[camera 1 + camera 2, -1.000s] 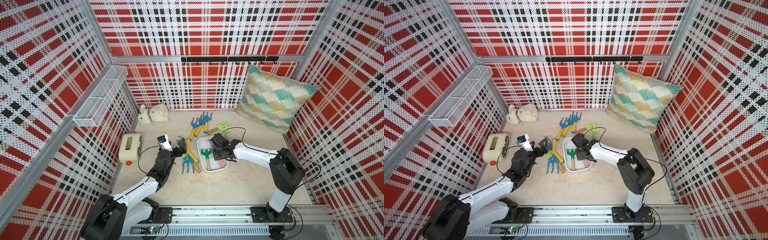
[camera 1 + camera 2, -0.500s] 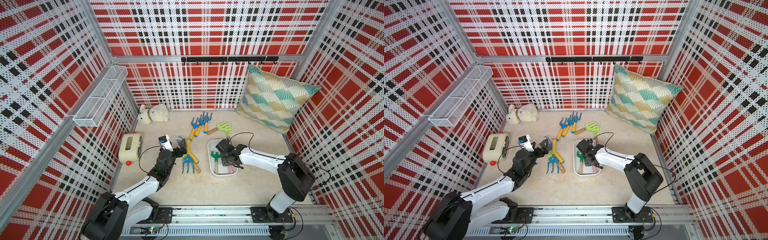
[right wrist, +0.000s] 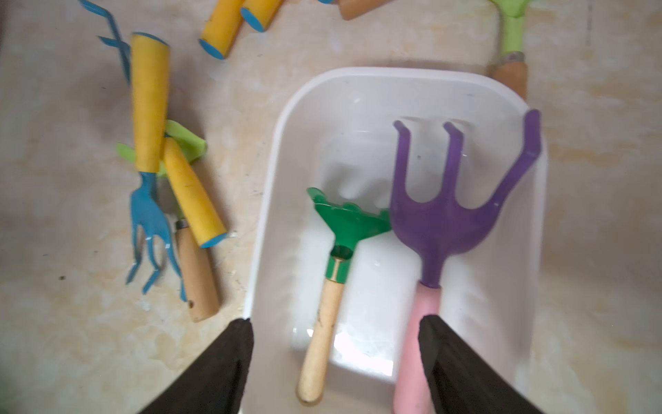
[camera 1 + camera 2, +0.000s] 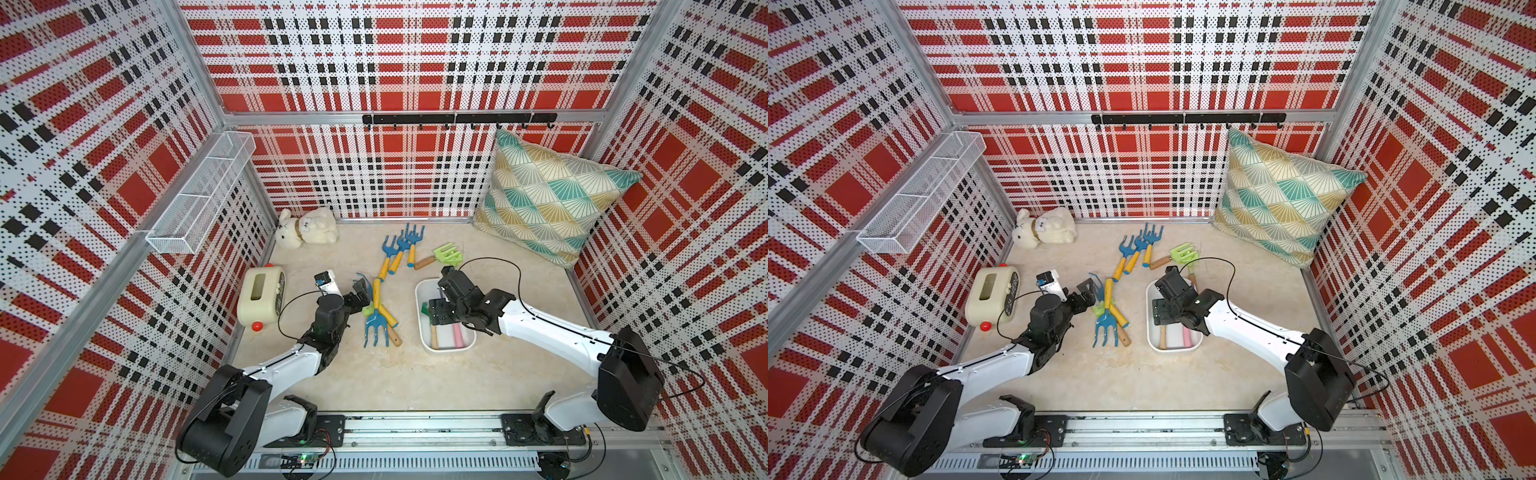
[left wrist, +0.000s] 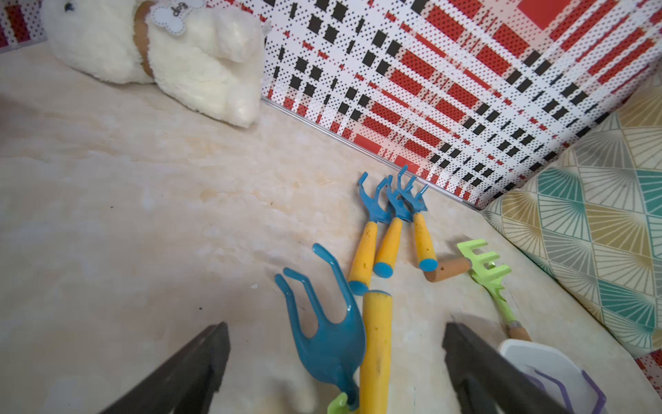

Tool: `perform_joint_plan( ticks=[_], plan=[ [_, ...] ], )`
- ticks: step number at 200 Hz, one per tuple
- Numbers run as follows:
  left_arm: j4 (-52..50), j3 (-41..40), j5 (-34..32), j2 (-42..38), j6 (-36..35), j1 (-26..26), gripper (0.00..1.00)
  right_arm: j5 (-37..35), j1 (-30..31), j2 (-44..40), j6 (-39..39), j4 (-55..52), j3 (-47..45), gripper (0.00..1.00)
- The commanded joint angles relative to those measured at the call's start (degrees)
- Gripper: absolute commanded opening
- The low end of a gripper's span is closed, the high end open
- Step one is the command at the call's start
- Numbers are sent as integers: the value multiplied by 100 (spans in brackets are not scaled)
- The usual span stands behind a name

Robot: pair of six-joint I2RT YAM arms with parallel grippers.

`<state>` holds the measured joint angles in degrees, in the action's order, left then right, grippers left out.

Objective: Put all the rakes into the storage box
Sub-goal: Place the rake in the storage box, then pick up the rake at the center of the board.

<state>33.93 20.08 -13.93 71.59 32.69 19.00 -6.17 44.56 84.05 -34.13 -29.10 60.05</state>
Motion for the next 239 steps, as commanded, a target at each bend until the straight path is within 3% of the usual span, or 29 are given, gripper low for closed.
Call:
perform_joint_plan(
  ticks=[1, 21, 50, 108, 178, 239],
  plan=[
    [-62, 76, 622, 160, 430, -429, 99, 738, 78, 272, 18, 740, 363, 76],
    [-32, 76, 965, 225, 572, -694, 99, 838, 246, 827, 48, 789, 887, 70],
    [-18, 34, 858, 127, 468, -710, 99, 798, 405, 1676, 205, 619, 1776, 66],
    [-176, -144, 816, -474, 515, -975, 99, 536, 364, 3379, 715, -811, 4333, 63],
    [-184, -171, 858, -471, 590, -1046, 99, 1217, 233, 4404, 487, -726, 5260, 57],
    [-177, -188, 906, -571, 599, -1068, 100, 1710, 229, 4884, 381, -645, 5260, 54]
  ],
)
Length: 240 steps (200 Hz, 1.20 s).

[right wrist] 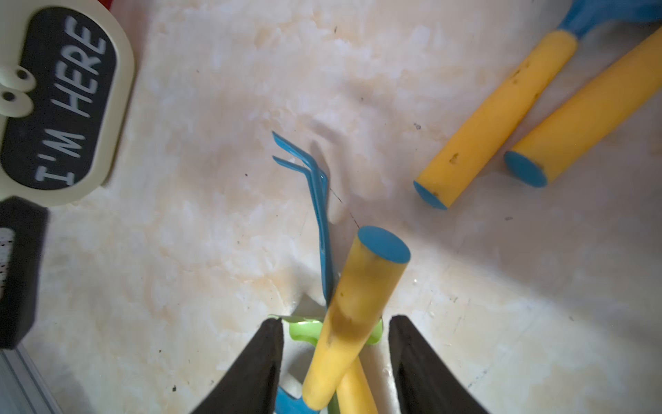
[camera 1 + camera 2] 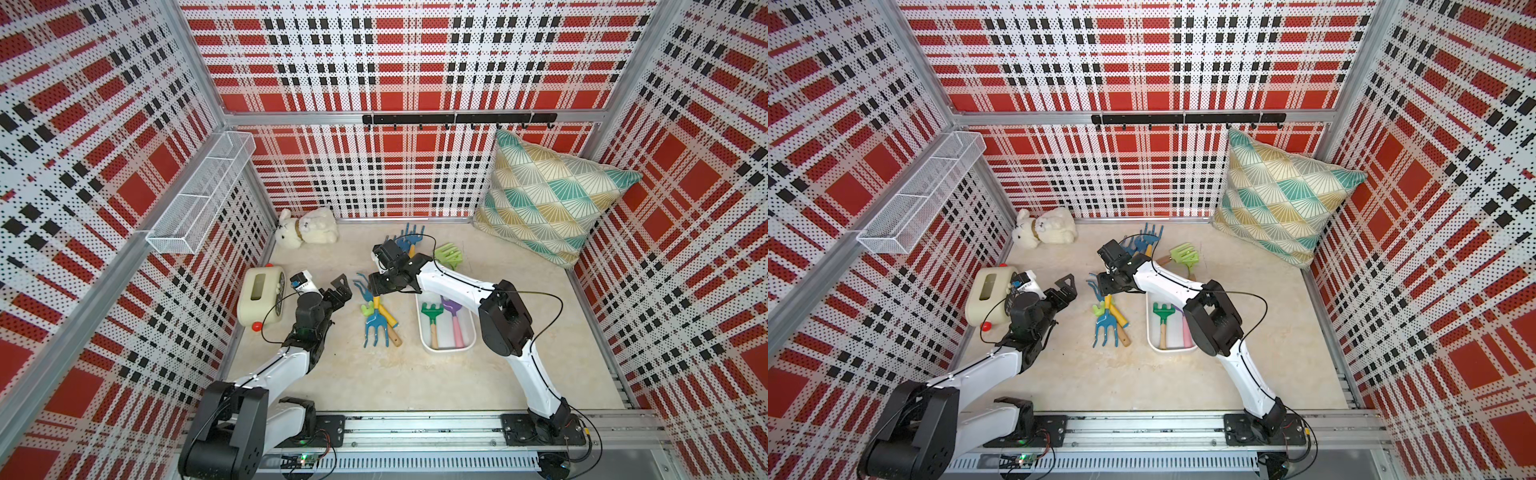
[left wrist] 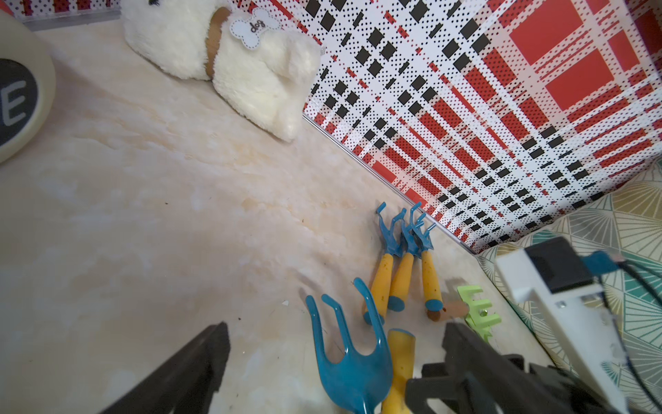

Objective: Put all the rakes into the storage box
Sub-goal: Pick up the rake at the center of the board.

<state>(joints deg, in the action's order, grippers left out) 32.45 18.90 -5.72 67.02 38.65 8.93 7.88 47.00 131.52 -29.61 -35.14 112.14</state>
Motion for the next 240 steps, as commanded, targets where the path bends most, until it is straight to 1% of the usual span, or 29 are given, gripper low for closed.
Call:
perform_joint_plan(
  ticks=[1, 22, 53, 77, 96, 117, 143, 156, 178, 187, 204, 240],
  plan=[
    [-28, -70, 86, -112, 6, -63, 100, 312, -16, 141, -76, -35, 39, 54],
    [-28, -70, 88, -122, 11, -46, 100, 356, -16, 119, -107, 55, -99, 52],
    [-28, -70, 101, -117, 11, -63, 100, 332, -16, 93, -107, 91, -144, 44],
    [-28, -70, 88, -135, 2, -53, 100, 341, -16, 84, -107, 121, -107, 43],
    [-28, -70, 91, -133, 2, -55, 100, 348, -16, 153, -107, 78, -24, 47],
    [-28, -70, 91, -136, -7, -57, 100, 349, -16, 207, -111, 56, 23, 47],
    [-28, -70, 96, -150, -7, -53, 100, 289, -16, 212, -133, 62, 39, 43],
    [-28, -70, 96, -154, -7, -51, 100, 246, -16, 199, -133, 52, 62, 38],
    [-28, -70, 102, -155, -16, -51, 100, 171, -16, 205, -107, 33, 83, 33],
    [-28, -70, 106, -154, -15, -59, 100, 165, -24, 222, -98, 16, 118, 34],
    [-28, -70, 119, -140, -16, -58, 100, 152, -25, 321, -82, -35, 228, 44],
    [-19, -44, 167, -80, -23, -58, 100, 121, -25, 469, -106, -103, 364, 44]
  ],
)
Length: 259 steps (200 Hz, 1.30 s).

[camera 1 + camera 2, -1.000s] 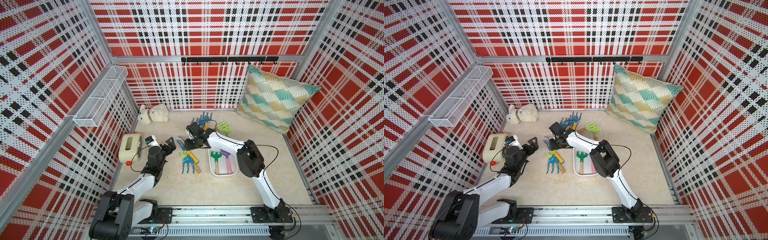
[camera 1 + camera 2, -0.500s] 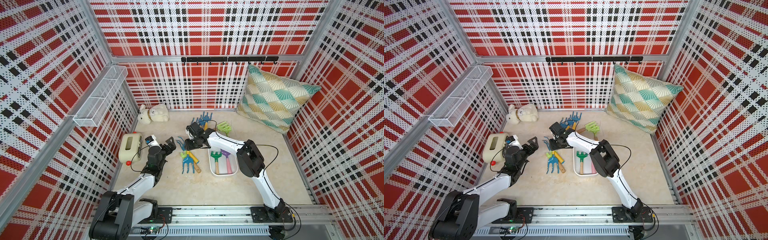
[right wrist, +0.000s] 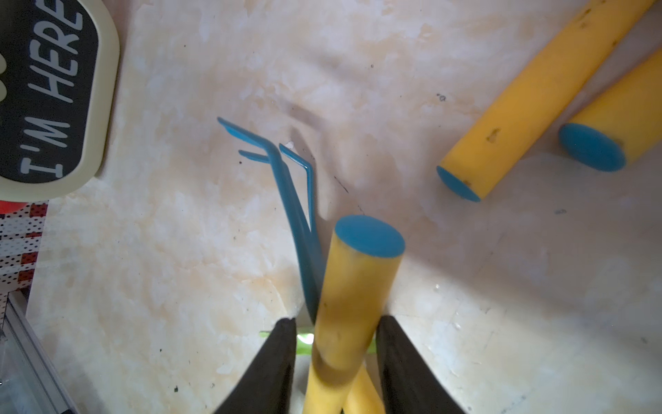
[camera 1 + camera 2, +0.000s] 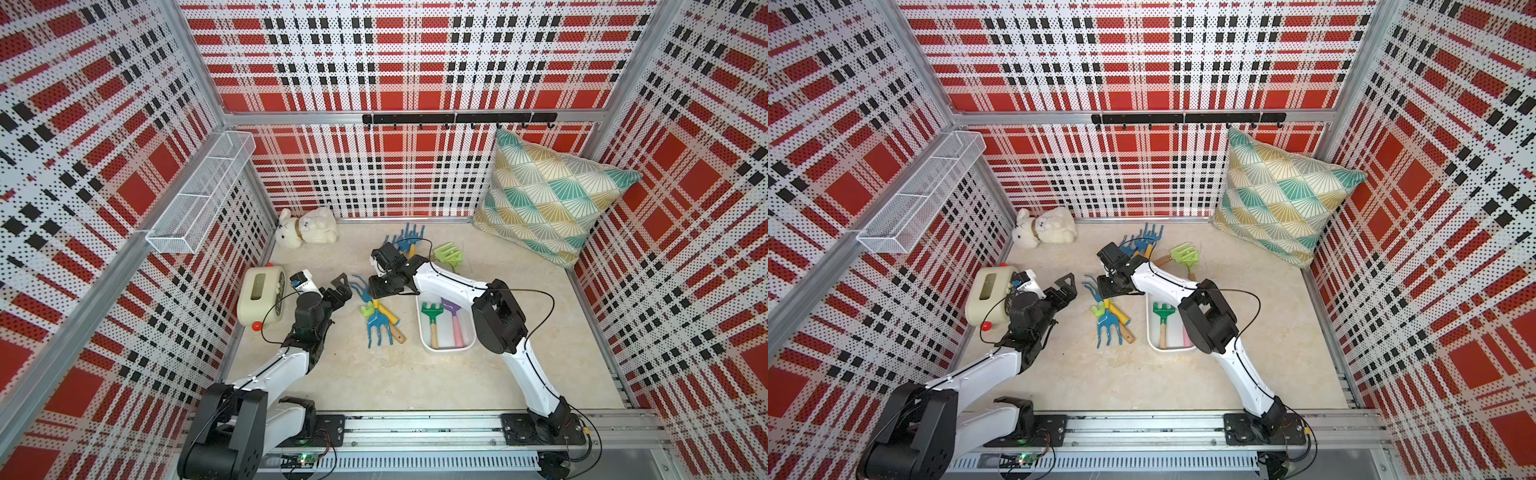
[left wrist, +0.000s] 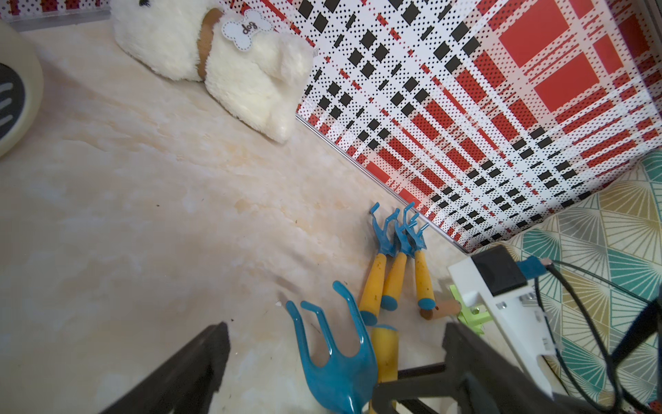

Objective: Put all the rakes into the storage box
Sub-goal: Pick up the rake at the center of the board.

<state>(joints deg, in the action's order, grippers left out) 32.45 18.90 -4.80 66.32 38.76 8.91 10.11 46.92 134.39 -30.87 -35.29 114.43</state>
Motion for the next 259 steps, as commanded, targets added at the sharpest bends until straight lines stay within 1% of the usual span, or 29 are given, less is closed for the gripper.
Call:
perform_joint_plan(
  ticks=[1, 26, 55, 85, 116, 123, 150, 183, 201, 219, 240, 244, 259],
  plan=[
    [-19, -44, 75, -8, -35, -56, 100, -108, -16, 184, 20, -90, 138, 44],
    [-2, -26, 127, 50, -35, -37, 100, -314, -16, 219, 2, -212, 202, 39],
    [16, 9, 189, 140, -36, -22, 100, -579, -16, 96, -11, -334, 129, 28],
    [25, 35, 207, 198, -49, -4, 100, -745, -16, -279, -33, -250, -157, 18],
    [42, 44, 199, 219, -53, 35, 100, -608, -16, -922, -42, 263, -728, 13],
    [42, 44, 199, 226, -62, 46, 100, -533, -18, -1093, -234, 430, -881, 13],
    [60, 51, 199, 214, -95, 109, 100, -300, -16, -1672, -364, 986, -1387, 13],
    [103, 19, 167, 85, -150, 208, 100, -464, -74, -2189, -392, 1413, -1884, 14],
    [189, -39, 213, -33, -189, 265, 100, -538, -151, -2422, -481, 1556, -2178, 12],
    [464, -150, 453, -161, -249, 342, 99, -556, -283, -2824, -680, 1927, -2704, 12],
    [1050, -280, 910, -242, -384, 480, 99, -331, -561, -3364, -1046, 2392, -3351, 12],
    [1136, -289, 972, -243, -430, 735, 99, -295, -623, -3478, -1122, 2465, -3470, 12],
    [1372, -253, 1148, -253, -627, 1114, 99, -137, -884, -3852, -1394, 2669, -3868, 12]
  ],
)
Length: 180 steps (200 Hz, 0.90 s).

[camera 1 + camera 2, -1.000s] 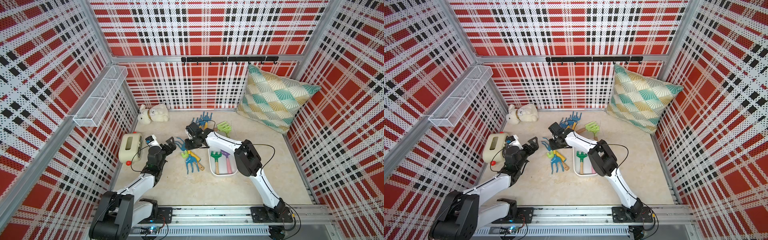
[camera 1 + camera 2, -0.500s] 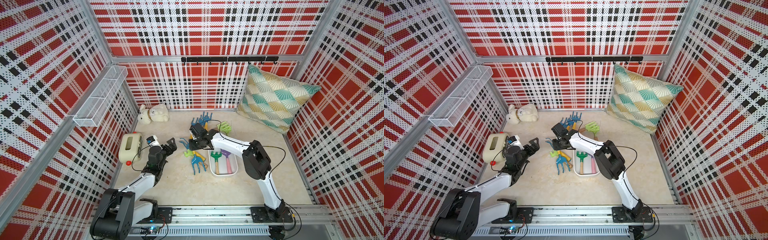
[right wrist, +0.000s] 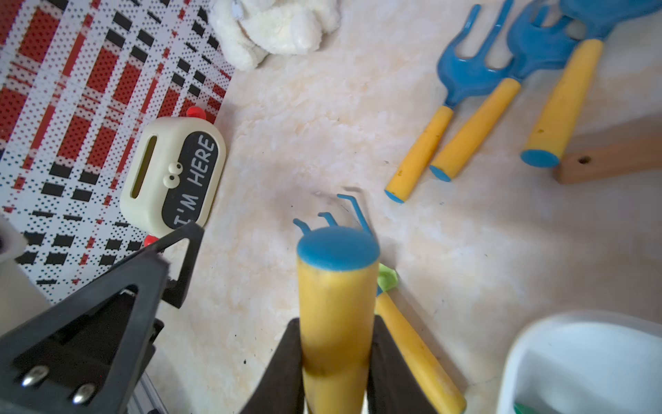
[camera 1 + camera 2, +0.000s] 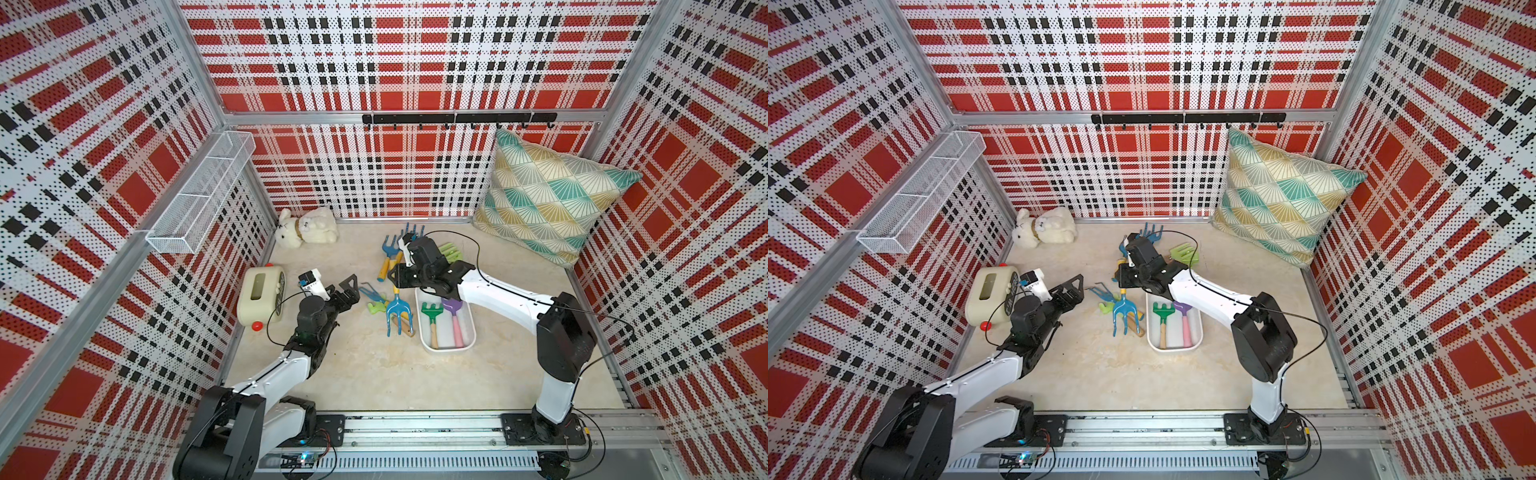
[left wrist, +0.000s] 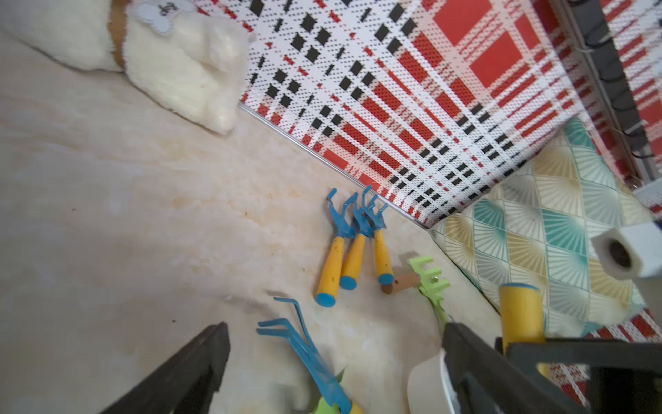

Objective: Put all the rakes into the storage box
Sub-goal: Pick up the rake at the center of the board.

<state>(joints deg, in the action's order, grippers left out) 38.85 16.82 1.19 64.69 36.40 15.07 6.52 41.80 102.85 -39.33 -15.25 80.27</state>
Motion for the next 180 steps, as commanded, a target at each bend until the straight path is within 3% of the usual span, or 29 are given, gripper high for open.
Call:
perform_joint_plan(
  ticks=[1, 21, 49, 52, 63, 84, 132, 180],
  plan=[
    [744, -42, 558, -89, -412, 528, 99, 237, -391, -723, -571, 677, -473, 12],
    [938, 69, 842, 0, -614, 1015, 99, 657, -792, -1116, -920, 951, -934, 13],
    [1413, 291, 1932, 544, -513, 1259, 99, 932, -1276, -1482, -1069, 1058, -1330, 13],
    [1480, 317, 2068, 622, -481, 1264, 99, 1311, -1312, -1525, -1175, 1126, -1358, 13],
    [1791, 419, 2555, 926, -326, 1297, 100, 1457, -1427, -1643, -1125, 1014, -1387, 13],
    [2134, 652, 3196, 1449, -151, 1469, 91, 1675, -1585, -1840, -953, 845, -1447, 14],
    [2171, 855, 3399, 1687, -68, 1723, 79, 2106, -1712, -2093, -784, 958, -1808, 14],
    [2171, 1007, 3659, 1847, -10, 1812, 40, 2810, -1675, -2219, -840, 1531, -2278, 15]
  ],
)
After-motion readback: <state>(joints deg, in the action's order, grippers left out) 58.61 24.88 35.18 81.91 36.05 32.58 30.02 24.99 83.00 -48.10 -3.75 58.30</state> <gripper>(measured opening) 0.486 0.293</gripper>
